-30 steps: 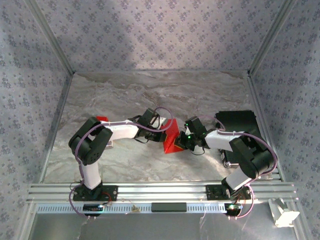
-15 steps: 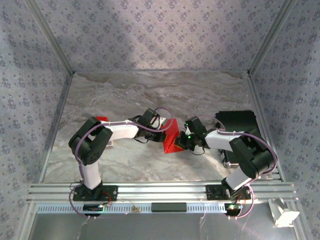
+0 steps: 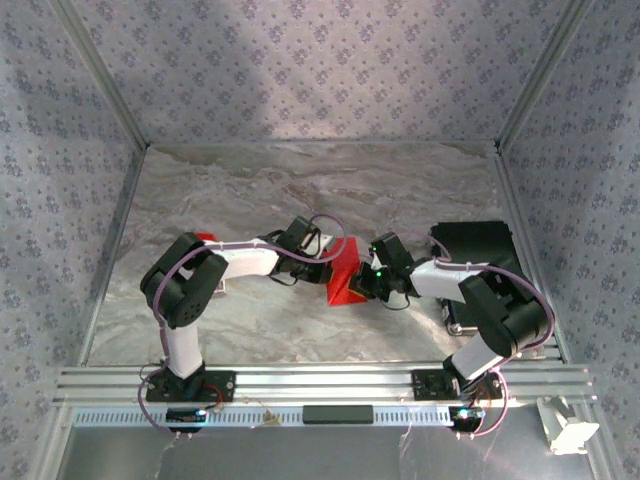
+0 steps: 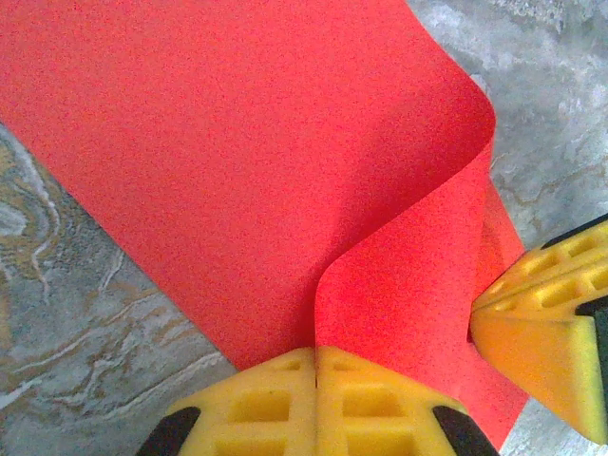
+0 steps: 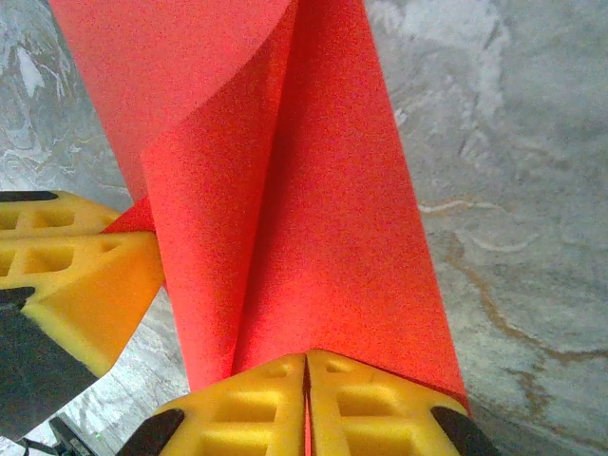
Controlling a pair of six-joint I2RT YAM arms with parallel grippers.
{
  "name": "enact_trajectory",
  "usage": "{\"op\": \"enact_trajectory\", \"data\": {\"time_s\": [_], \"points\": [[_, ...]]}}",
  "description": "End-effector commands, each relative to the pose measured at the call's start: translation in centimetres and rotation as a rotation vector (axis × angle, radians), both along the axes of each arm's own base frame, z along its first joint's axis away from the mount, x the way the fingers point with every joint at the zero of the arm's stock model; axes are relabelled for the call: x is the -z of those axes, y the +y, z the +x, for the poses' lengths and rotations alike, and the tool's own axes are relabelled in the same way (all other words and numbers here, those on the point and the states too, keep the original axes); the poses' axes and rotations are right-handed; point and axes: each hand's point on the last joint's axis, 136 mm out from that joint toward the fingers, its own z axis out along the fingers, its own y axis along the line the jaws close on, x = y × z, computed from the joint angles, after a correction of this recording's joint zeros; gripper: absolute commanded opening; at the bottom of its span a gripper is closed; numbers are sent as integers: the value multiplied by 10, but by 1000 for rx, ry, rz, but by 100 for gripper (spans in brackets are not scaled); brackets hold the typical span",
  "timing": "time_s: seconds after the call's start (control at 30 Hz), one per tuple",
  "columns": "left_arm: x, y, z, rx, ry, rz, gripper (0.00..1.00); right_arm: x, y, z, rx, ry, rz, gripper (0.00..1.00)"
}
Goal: Fold a paper plane with a square sheet of paper (pick it up from the middle)
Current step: Fold the triangle a second time at the center of the table.
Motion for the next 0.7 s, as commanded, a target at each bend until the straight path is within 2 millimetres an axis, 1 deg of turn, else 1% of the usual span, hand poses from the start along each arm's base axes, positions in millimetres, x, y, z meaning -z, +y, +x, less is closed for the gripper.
{"op": "enact_trajectory", "data": {"time_s": [0.0,0.07,0.2,0.3,0.43,0.53,0.67], "points": [[0,-3,4,18,-4,-3,0,12,-11,-7,9,43,-47,10],[1,-2,3,19,-2,-1,0,6,-10,-3,11,24,-31,11],[1,-3,4,22,0,-4,0,-17,-5,10,14,-50,23,12],[1,-4,3,26,0,-3,0,-33,4,18,10,-94,91,9],[2,-3,3,26,3,-1,0,-43,15,27,-2,-113,139,6],[2,-4,3,27,1,-4,0,-48,24,33,-14,-124,170,6],[2,-5,3,29,4,-4,0,-50,36,37,-39,-119,183,7]]}}
